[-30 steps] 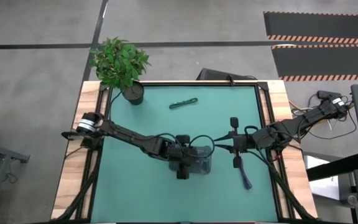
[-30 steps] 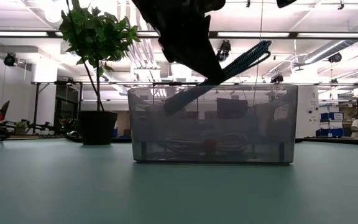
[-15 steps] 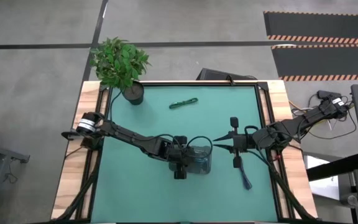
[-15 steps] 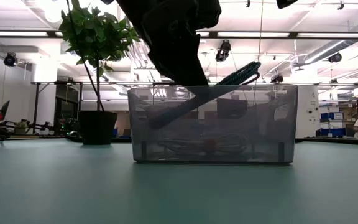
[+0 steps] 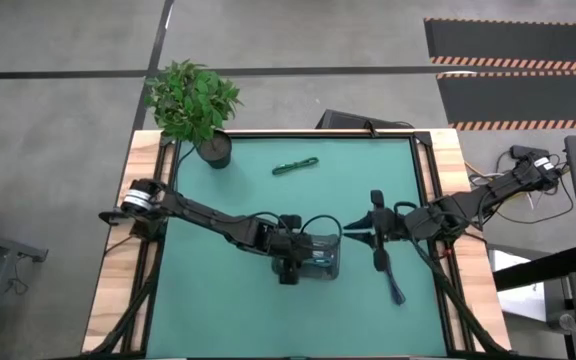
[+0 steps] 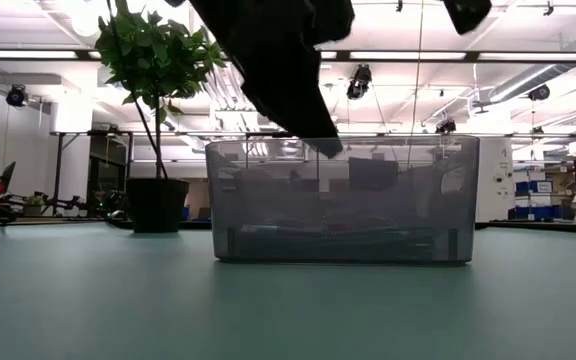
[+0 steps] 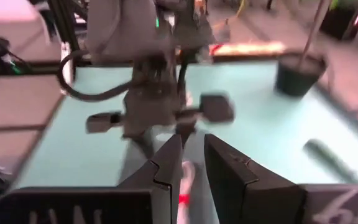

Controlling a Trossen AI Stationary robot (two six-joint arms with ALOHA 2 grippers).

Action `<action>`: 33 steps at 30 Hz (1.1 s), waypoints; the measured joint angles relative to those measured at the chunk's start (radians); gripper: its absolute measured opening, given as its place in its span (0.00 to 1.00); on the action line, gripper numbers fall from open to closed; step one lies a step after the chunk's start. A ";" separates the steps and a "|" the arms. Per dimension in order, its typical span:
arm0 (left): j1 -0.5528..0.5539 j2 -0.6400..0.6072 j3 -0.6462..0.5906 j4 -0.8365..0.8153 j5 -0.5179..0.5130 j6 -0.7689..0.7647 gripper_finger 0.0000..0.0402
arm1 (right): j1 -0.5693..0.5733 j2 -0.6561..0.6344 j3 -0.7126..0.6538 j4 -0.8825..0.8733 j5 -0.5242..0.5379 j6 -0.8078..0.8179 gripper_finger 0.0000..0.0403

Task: Pick and place USB-C Cables
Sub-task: Put the black purple charger cable into the black bin

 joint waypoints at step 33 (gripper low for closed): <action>-0.072 -0.771 -0.622 0.655 -0.018 0.047 0.27 | 0.193 0.254 0.066 -0.796 -0.597 1.585 0.09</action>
